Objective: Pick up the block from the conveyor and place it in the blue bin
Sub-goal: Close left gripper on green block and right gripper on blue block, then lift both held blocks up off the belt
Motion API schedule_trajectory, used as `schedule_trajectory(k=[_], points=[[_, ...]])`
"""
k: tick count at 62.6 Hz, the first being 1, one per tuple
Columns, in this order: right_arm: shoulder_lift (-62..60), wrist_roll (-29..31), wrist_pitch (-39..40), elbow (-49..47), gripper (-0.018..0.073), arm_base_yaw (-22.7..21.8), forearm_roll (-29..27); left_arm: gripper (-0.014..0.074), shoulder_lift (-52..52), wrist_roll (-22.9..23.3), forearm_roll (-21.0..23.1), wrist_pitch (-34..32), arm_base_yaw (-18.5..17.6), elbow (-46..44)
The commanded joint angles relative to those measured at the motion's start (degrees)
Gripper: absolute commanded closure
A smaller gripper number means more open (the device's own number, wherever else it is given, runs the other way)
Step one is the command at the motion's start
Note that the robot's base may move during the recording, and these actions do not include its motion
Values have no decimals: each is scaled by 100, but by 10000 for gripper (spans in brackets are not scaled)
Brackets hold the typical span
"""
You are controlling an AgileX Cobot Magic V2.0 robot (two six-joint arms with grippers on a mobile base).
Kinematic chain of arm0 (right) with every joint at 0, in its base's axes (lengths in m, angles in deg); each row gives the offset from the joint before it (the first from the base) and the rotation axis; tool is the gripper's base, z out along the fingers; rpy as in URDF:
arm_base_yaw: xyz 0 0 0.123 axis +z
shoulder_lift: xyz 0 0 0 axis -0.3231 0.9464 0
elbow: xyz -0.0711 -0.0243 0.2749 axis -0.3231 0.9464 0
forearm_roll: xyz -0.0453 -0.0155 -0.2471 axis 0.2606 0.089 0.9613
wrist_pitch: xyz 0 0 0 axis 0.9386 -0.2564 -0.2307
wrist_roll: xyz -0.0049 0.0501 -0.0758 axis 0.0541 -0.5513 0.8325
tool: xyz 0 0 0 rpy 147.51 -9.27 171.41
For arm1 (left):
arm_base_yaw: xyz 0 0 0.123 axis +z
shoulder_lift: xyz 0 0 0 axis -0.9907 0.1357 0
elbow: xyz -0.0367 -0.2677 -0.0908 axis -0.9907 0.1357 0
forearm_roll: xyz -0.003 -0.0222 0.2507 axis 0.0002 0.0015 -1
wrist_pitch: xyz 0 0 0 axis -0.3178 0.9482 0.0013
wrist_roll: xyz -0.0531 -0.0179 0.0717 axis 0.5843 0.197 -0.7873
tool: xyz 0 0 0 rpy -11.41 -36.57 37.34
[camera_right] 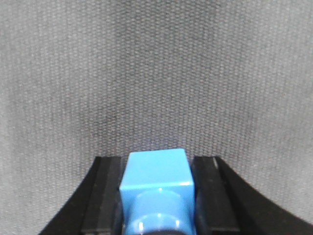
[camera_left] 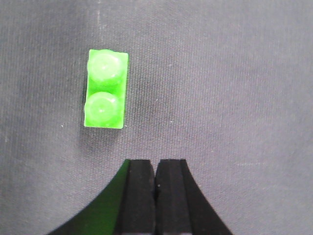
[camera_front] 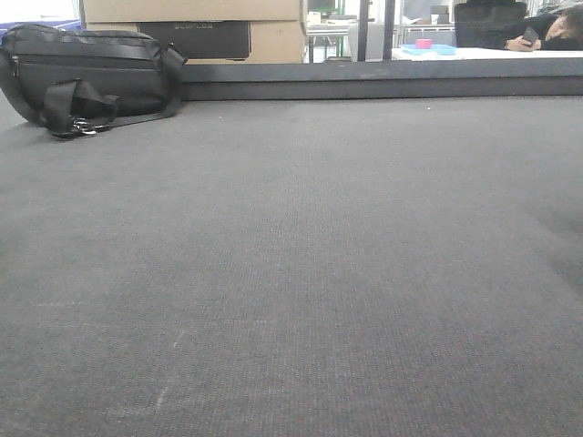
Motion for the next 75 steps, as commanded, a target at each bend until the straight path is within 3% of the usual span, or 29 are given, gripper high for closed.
schedule_trajectory(k=[1,14,23,37,42,52,55,75], points=[[-40,32,-97,65,724,-7,317,707,-10,144,34,30,5,-81],[-446,32,-416,-247,713,-7,247,707,389,-112,34,818,286,-809],[-787,32,-680,-639,713,-7,154,707,869,-624,34,889,506,-1363],[-1035,32,-627,-792,713,-7,-100,701,1655,-1099,-24,813,542,-1700],[-1035,32,-604,-792,713,-7,-167,626,1840,-1099,-24,827,519,-1700],[-1035,32,-480,-792,713,-7,-243,276,2103,-1084,-71,827,494,-1700],[-1035,32,-461,-792,713,-7,-253,217,2171,-1027,-94,827,494,-1700],[-1035,32,-386,-792,713,-7,-285,195,2672,-1028,-129,346,494,-1187]])
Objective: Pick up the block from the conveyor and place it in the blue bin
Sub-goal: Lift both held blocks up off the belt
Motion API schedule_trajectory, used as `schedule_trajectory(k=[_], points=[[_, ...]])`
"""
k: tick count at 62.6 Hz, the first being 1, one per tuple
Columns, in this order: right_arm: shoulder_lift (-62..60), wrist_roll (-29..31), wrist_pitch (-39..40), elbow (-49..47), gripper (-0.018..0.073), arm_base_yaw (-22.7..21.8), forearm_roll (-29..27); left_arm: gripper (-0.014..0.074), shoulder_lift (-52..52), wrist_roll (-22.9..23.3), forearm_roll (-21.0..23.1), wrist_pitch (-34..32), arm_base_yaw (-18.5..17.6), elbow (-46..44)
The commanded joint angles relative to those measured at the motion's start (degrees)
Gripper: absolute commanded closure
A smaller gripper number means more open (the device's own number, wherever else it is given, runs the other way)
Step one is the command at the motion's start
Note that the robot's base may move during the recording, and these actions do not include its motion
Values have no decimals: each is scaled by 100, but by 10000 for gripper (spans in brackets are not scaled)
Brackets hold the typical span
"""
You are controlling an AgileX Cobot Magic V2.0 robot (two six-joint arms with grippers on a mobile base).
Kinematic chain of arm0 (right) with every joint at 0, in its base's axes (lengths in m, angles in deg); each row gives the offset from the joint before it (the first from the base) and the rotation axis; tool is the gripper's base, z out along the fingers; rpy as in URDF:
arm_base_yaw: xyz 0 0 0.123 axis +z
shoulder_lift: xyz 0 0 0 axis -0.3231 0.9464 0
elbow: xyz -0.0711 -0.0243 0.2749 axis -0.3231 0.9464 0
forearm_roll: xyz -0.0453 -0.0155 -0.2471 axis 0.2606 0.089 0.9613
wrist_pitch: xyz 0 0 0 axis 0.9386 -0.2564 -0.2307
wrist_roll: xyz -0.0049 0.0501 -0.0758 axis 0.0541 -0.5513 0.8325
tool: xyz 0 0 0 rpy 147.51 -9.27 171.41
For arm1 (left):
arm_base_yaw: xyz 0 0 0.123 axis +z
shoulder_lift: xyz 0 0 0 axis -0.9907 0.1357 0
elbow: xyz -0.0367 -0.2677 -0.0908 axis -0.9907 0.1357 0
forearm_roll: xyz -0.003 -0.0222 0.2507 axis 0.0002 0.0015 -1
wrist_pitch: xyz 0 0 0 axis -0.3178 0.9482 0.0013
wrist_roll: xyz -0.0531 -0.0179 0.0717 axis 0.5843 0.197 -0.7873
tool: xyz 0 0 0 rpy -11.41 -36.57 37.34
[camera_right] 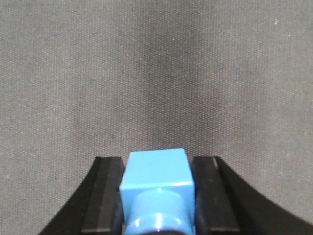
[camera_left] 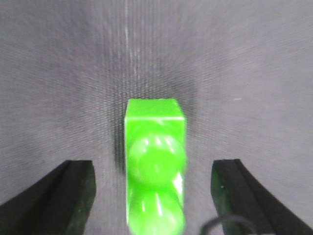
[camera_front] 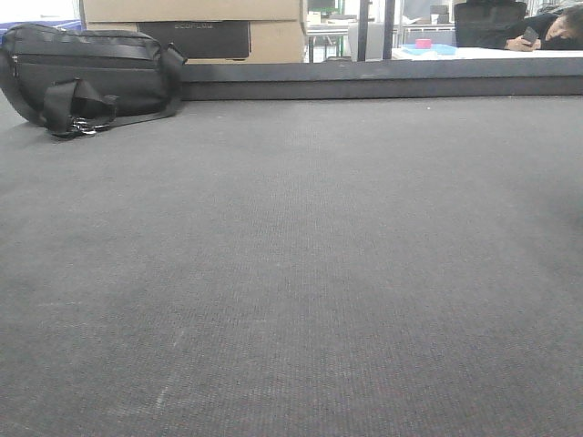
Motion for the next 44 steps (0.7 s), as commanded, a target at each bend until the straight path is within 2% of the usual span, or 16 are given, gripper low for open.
schedule_trajectory(k=[1,7,13,31,44], points=[[-57,32,104,-42,713,-6,9,195,125,51,-15,-98,-20,110],[-57,32,171,-42,713,-6,9,204,221,51,-102,-265,-20,235],[-57,32,213,-42,713,-6,9,269,221,51,-199,-365,-20,298],[-71,32,235,-45,713,-6,-232,712,144,51,-186,-458,-20,298],[-326,32,260,-45,713,3,-289,708,-497,51,-137,-603,-20,307]])
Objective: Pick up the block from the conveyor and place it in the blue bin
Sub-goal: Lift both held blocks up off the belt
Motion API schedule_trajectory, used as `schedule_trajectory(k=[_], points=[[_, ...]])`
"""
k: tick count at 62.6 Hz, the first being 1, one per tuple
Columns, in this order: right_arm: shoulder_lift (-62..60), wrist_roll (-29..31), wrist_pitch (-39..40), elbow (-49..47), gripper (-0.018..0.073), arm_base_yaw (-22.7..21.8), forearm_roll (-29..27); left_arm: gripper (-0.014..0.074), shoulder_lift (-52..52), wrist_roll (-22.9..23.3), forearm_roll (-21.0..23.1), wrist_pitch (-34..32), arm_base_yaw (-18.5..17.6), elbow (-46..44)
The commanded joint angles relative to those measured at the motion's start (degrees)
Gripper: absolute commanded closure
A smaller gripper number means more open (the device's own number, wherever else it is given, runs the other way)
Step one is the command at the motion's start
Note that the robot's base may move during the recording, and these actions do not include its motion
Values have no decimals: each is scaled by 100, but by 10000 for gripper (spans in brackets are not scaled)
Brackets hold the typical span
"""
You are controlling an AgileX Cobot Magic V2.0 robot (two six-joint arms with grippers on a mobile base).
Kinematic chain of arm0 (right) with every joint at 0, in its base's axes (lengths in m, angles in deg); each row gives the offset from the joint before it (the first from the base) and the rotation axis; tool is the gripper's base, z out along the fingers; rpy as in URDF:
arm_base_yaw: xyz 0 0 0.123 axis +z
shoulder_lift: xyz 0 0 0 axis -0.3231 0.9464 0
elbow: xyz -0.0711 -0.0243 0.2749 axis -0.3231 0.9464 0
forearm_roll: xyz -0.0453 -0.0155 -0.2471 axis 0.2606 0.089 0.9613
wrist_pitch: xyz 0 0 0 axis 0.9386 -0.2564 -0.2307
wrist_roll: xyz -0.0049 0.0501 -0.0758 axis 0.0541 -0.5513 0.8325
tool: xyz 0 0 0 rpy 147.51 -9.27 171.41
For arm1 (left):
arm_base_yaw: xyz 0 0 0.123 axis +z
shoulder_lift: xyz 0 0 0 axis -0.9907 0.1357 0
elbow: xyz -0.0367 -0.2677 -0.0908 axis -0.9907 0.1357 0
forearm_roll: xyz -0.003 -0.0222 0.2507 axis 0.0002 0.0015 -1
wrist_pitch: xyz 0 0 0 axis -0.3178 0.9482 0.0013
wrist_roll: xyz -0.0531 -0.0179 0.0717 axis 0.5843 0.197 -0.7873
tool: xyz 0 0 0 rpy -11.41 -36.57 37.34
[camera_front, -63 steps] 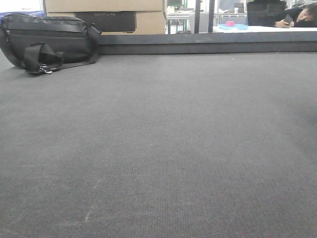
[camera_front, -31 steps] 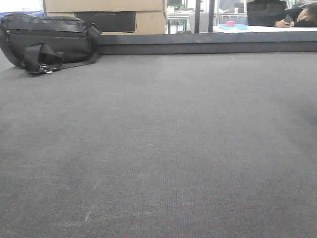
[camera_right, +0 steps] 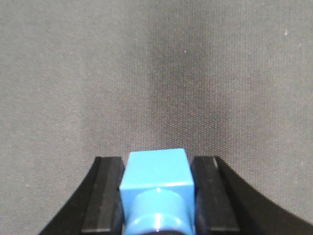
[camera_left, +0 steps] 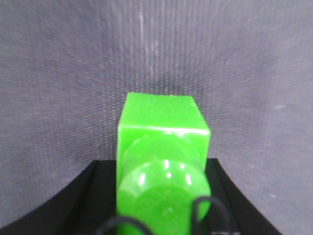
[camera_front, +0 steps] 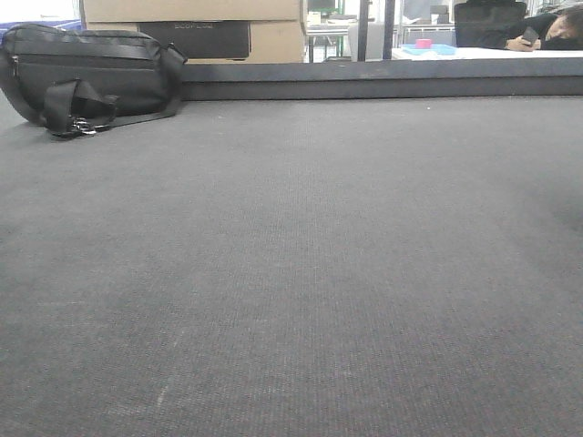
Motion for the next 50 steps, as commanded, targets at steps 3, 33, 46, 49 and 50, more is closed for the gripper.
schedule_trajectory(k=[3,33,46,49,50], points=[[-311,32,149,-45,713,3,-22,708,-622,39,46,-113,-20,1],[-2451,32,2370,1776,713,3,-290,708,-3930,39,384,-4189,-849,2744],[-3843,32,3518,2671,713,3,-111,708,-5560,39,756,-4452,-768,3913],[-4010,32,3706,2800,713,3,-111,708,-5880,39,756,-4452,-688,4069],[-4074,32,3764,2835,713,3,-111,708,-5974,39,756,-4452,-657,4111]])
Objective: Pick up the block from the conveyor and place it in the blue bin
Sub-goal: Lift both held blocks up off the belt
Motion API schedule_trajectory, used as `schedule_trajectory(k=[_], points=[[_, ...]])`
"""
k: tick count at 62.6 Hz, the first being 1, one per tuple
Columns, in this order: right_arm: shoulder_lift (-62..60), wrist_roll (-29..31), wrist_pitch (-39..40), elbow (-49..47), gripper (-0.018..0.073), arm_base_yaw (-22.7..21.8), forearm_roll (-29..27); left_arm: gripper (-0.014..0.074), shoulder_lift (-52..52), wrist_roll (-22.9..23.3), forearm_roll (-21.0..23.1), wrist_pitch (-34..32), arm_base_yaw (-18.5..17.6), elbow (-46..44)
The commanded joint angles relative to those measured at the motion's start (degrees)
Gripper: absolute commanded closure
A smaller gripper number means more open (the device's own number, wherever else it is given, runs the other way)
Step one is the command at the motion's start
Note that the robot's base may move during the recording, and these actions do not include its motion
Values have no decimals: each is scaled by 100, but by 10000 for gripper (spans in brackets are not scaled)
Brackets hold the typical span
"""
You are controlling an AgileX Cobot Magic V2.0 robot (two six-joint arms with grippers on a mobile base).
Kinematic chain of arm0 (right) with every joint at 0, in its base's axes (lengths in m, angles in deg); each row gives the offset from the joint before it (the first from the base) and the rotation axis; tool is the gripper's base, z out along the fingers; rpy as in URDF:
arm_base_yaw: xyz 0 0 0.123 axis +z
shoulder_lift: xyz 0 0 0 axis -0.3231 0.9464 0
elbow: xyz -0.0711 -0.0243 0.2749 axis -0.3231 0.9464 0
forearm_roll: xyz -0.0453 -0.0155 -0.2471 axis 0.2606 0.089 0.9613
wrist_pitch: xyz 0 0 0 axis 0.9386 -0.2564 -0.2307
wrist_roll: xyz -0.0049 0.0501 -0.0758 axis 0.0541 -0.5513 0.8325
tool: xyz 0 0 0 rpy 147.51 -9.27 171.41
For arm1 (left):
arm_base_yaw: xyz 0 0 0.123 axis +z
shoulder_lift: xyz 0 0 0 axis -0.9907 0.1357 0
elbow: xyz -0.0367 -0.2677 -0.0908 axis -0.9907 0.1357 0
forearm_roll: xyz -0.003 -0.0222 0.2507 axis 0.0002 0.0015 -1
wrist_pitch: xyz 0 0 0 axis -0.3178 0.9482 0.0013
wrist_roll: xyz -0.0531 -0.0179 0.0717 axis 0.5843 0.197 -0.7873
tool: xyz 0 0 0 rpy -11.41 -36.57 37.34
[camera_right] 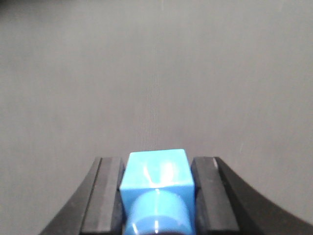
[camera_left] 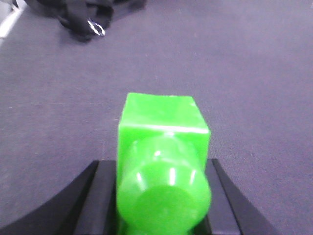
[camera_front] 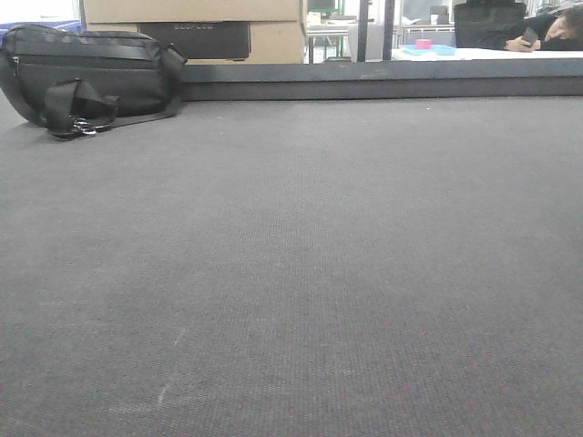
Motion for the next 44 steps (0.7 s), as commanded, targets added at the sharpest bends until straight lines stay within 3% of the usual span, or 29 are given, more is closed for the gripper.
schedule_trajectory(k=[1,12,26,44], points=[[-311,32,556,236,713,3,94,708,-616,29,78,-168,151,296],[-627,32,756,271,713,3,94,708,-1682,29,78,-17,401,440],[-1125,32,658,216,713,3,94,708,-2667,29,78,-40,417,440],[-1547,32,720,216,713,3,94,708,-3095,29,78,-15,417,440]])
